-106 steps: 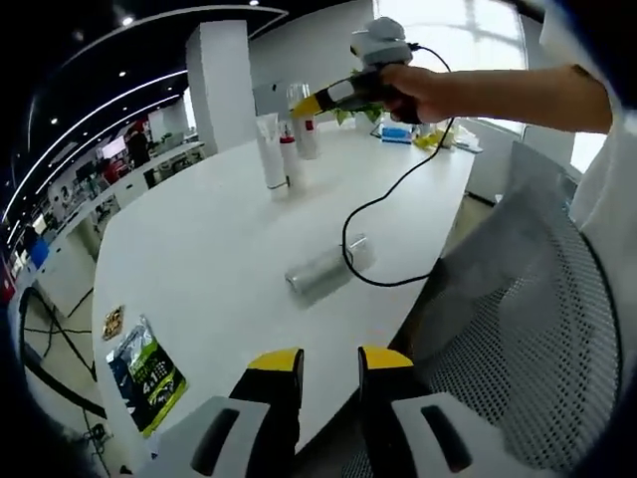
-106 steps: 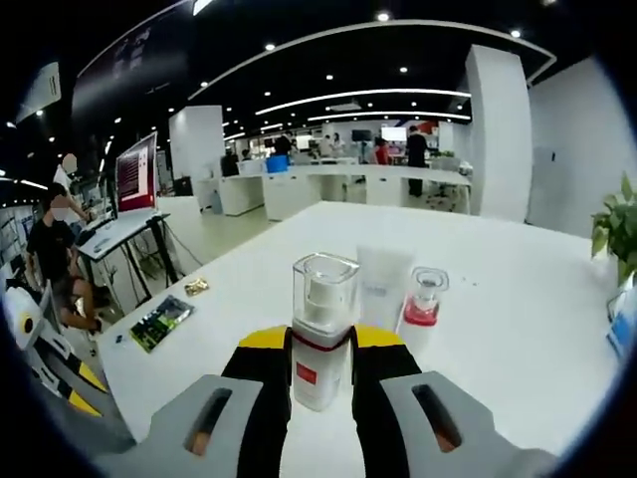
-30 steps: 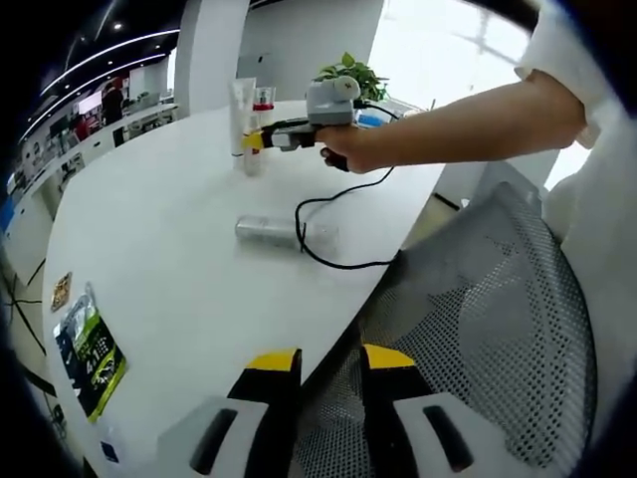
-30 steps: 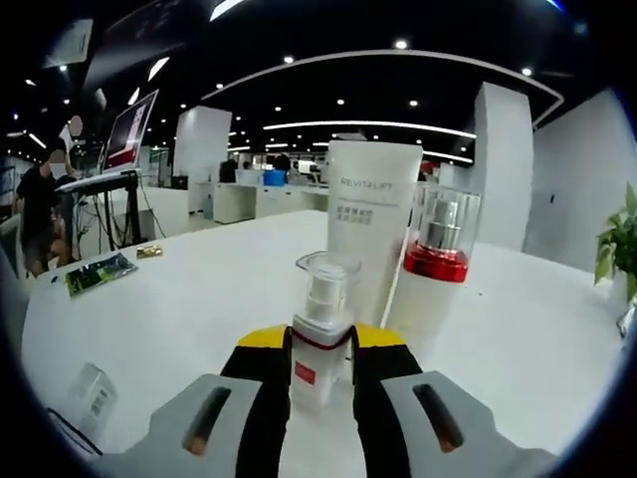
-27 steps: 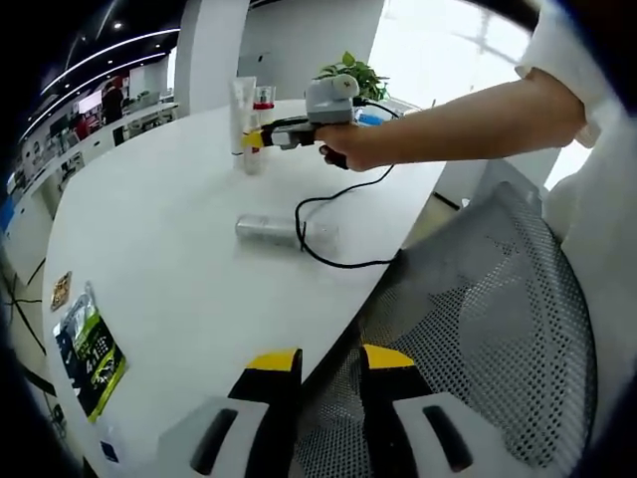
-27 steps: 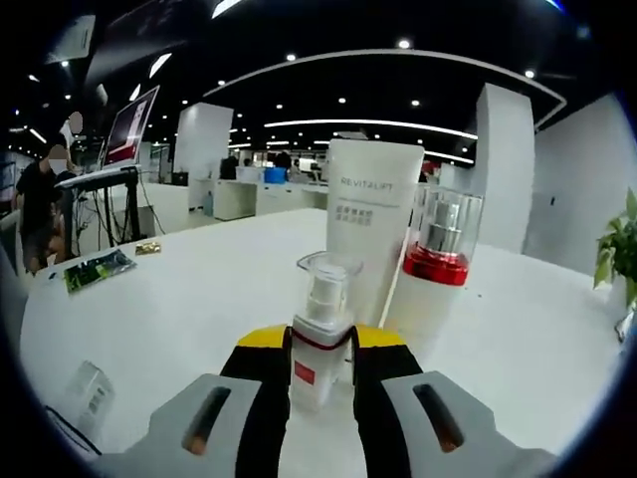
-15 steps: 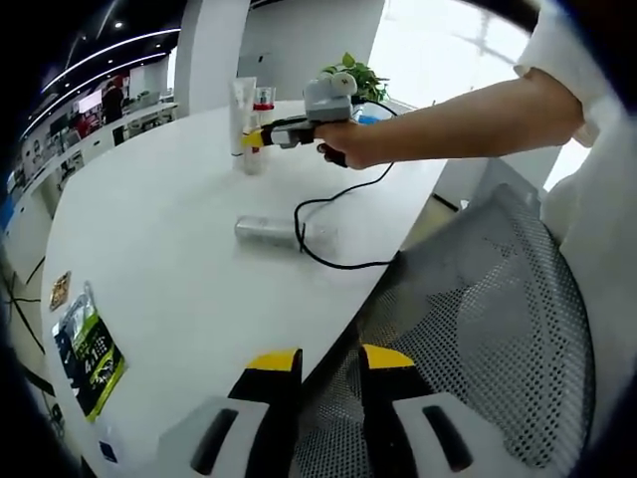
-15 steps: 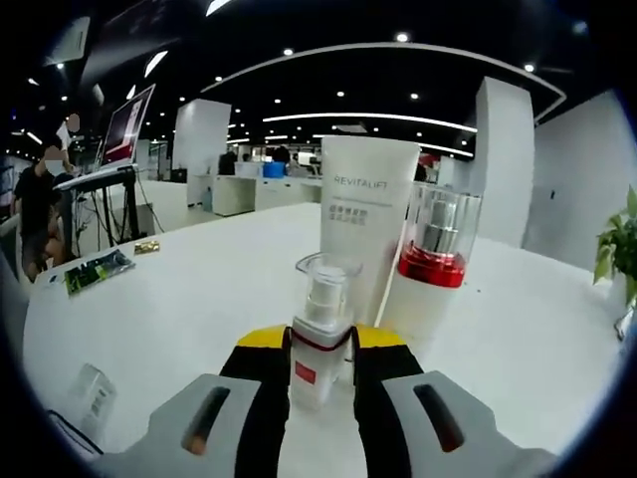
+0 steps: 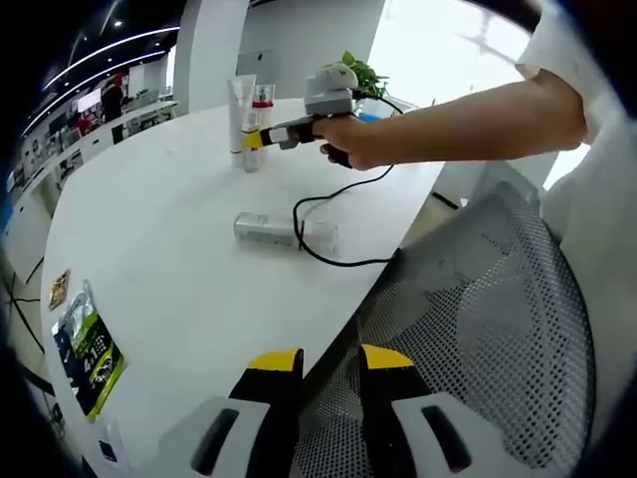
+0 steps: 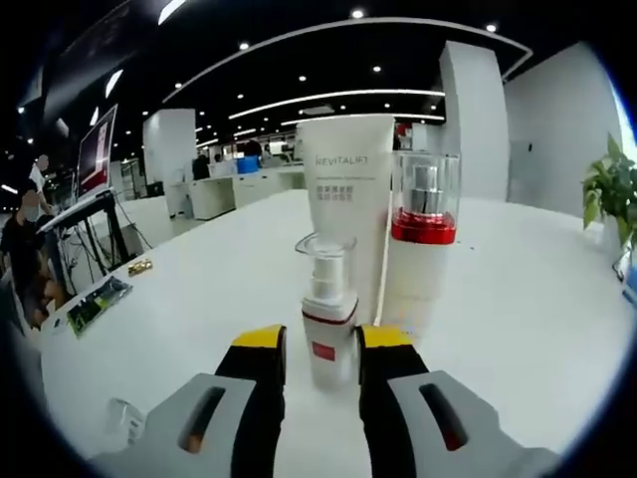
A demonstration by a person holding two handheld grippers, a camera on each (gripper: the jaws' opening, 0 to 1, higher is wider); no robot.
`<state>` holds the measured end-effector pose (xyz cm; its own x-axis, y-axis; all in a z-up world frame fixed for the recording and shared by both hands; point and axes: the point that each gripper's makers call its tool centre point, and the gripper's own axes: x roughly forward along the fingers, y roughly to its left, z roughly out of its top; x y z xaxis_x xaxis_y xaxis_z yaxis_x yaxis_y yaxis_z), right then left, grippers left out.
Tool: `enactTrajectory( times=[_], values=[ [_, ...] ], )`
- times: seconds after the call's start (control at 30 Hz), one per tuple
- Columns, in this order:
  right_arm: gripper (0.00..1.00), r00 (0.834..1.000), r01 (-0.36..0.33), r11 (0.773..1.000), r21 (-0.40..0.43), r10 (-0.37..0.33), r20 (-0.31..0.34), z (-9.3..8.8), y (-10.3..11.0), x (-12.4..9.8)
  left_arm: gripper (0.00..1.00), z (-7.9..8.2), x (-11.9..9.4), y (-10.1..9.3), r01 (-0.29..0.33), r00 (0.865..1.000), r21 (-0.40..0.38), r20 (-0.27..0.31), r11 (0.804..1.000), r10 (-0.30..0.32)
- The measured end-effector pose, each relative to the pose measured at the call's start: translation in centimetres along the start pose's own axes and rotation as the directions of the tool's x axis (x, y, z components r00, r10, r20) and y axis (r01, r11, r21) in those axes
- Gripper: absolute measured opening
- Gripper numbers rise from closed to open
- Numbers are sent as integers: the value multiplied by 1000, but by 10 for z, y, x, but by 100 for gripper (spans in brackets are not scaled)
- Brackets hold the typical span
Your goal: Arrange the skincare products in the storage area until every visible bottle or jar stands upright without overlapping.
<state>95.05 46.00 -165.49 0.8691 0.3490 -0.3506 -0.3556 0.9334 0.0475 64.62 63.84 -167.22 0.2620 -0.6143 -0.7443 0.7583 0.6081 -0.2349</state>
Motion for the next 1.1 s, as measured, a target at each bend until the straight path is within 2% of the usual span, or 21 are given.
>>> enactTrajectory(
  times=[0.13, 0.27, 0.4, 0.53, 0.63, 1.1],
  values=[
    [18, 999, 25, 999, -27, -26, -35, -5, -4, 2, 23, -1, 0, 0, -1, 1000, 0, -3, 1000, 1],
    [21, 999, 35, 999, 35, -34, -40, -6, -7, 4, 22, -2, 0, 1, -2, 1000, 2, -6, 1000, 2],
    [28, 997, 69, 995, 73, -66, -47, -6, -7, 6, 22, -3, 1, 1, -4, 1000, 4, -16, 1000, 4],
    [25, 992, 104, 991, 86, -98, -75, -9, -8, 10, 22, -3, 1, 1, -2, 1000, 3, -16, 1000, 2],
    [19, 991, 113, 990, 86, -105, -87, -10, -5, 11, 22, -3, 1, 1, -1, 1000, 1, -16, 1000, 1],
    [17, 985, 157, 987, 38, -154, -72, -11, -11, 7, 22, -4, 1, 1, -1, 1000, -1, -18, 1000, 1]
  ],
)
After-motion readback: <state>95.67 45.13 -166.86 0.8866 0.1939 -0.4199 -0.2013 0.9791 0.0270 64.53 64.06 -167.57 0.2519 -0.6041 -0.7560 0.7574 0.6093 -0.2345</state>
